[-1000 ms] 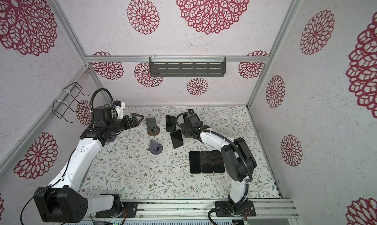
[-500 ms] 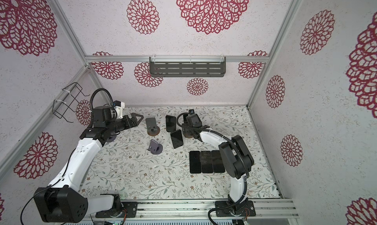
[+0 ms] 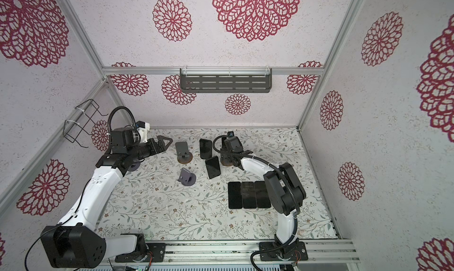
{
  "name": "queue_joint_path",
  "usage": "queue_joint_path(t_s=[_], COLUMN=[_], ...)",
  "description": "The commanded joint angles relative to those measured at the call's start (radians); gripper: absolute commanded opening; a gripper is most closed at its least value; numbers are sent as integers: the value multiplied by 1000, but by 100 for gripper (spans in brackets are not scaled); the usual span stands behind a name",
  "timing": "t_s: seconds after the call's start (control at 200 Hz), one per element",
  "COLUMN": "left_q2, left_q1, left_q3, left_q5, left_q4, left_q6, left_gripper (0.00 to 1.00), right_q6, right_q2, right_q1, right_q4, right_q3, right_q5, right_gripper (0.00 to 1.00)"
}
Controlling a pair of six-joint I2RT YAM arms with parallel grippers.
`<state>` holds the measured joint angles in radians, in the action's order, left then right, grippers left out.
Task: Remove the phone from the phone stand
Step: 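Close the right gripper on the black phone on the wooden-based stand, then lift the black phone off the stand with the right gripper while the left approaches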
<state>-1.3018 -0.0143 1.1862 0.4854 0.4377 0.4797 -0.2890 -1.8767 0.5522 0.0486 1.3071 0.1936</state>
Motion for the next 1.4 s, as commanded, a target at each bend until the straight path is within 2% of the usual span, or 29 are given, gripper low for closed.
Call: queue_joint_path(t_s=[0.0, 0.46, 0.61, 0.646, 0.731, 0.941, 1.046, 1.251, 1.396], left_q2=[3, -8, -4, -5, -11, -58, -129, -244, -305], left_q1=[9, 11, 4, -8, -83, -401, -519, -644, -687], left_q3=[-7, -13, -17, -20, -13, -17, 9, 32, 60], left_q5=[13, 25, 51, 54, 55, 34, 31, 35, 34], left_q4=[-34, -47, -56, -61, -56, -200, -264, -402, -454], left_q6=[1, 15, 0, -3, -1, 117, 177, 248, 278], left_gripper=[98, 98, 100, 98, 94, 83, 79, 72, 71], right_q6=[0, 36, 57, 63, 68, 80, 90, 127, 142], right_q2=[78, 217, 306, 332, 402, 582, 658, 753, 768], right_q1=[-7, -8, -11, -13, -24, -92, -140, -211, -219], right_q4=[29, 144, 202, 221, 275, 419, 465, 490, 503], right_q3=[26, 30, -17, -31, -72, -181, -232, -306, -328], right_q5=[-1, -21, -37, -53, -110, -307, -412, -586, -641], right_gripper=[68, 69, 69, 68, 67, 64, 64, 62, 61])
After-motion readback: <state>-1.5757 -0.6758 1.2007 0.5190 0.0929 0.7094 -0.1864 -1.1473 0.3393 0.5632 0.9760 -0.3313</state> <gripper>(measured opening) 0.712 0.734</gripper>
